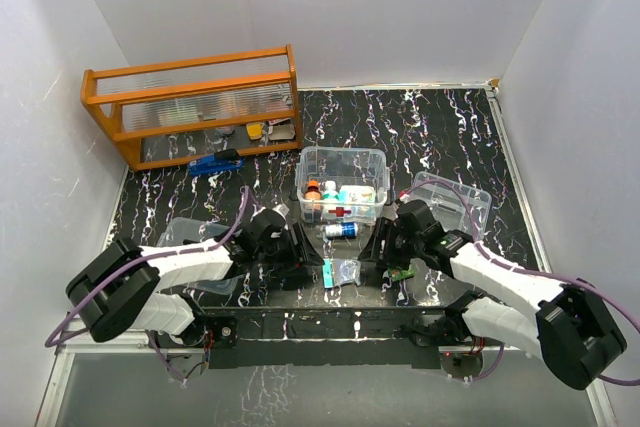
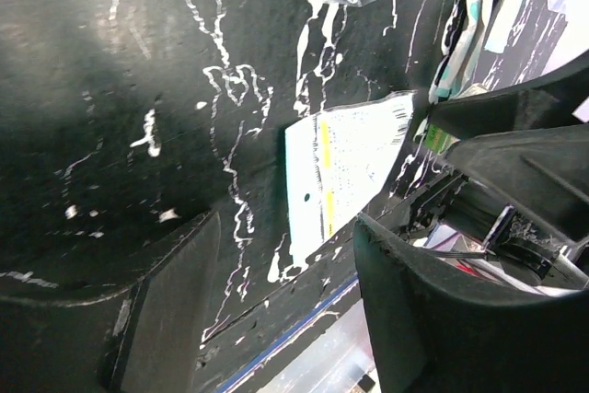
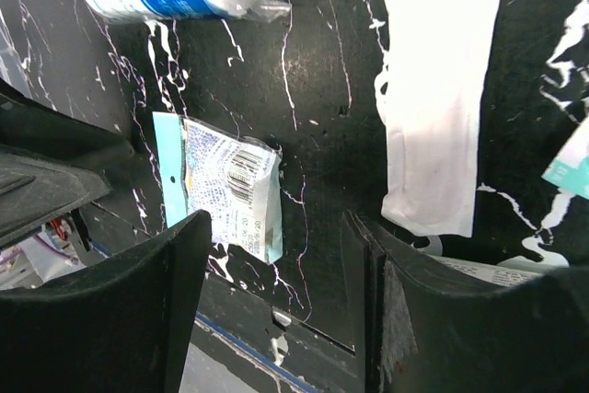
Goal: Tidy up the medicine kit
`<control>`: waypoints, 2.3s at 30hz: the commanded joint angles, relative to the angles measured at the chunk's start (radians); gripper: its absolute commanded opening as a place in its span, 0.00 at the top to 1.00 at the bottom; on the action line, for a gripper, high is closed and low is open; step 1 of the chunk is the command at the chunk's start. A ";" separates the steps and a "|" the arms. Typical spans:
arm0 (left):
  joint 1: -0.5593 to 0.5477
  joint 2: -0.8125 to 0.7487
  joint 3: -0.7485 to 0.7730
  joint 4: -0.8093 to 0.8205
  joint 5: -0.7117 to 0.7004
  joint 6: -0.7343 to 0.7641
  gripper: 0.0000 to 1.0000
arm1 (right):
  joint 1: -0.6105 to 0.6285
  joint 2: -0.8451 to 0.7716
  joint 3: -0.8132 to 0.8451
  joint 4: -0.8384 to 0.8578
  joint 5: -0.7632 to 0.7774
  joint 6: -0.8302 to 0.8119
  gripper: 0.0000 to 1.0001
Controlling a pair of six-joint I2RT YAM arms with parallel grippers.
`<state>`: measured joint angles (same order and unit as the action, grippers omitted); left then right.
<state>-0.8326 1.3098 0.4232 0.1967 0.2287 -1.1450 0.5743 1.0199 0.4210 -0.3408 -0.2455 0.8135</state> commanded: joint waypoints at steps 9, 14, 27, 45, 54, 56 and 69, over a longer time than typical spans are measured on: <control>-0.041 0.161 0.005 0.149 -0.015 -0.087 0.54 | 0.108 0.154 -0.040 0.250 -0.040 0.114 0.53; -0.048 0.198 -0.006 0.211 0.000 -0.108 0.61 | 0.132 0.202 -0.059 0.324 -0.047 0.179 0.66; -0.047 0.007 -0.063 0.236 -0.100 -0.042 1.00 | 0.135 0.072 -0.044 0.259 0.042 0.136 0.63; -0.039 -0.320 0.398 -0.347 -0.046 0.455 1.00 | 0.134 -0.236 0.211 0.162 0.058 -0.184 0.37; -0.037 -0.130 0.765 -0.558 0.060 0.765 1.00 | 0.134 -0.232 0.430 0.127 0.024 -0.604 0.23; -0.037 -0.110 0.813 -0.625 0.071 0.914 1.00 | 0.134 -0.224 0.460 0.100 0.017 -0.736 0.22; -0.035 -0.174 0.884 -0.658 0.248 1.301 1.00 | 0.134 -0.124 0.520 0.068 -0.340 -1.172 0.23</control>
<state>-0.8726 1.1950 1.2640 -0.4377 0.3763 0.0269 0.7059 0.8650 0.8642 -0.2817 -0.4534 -0.2253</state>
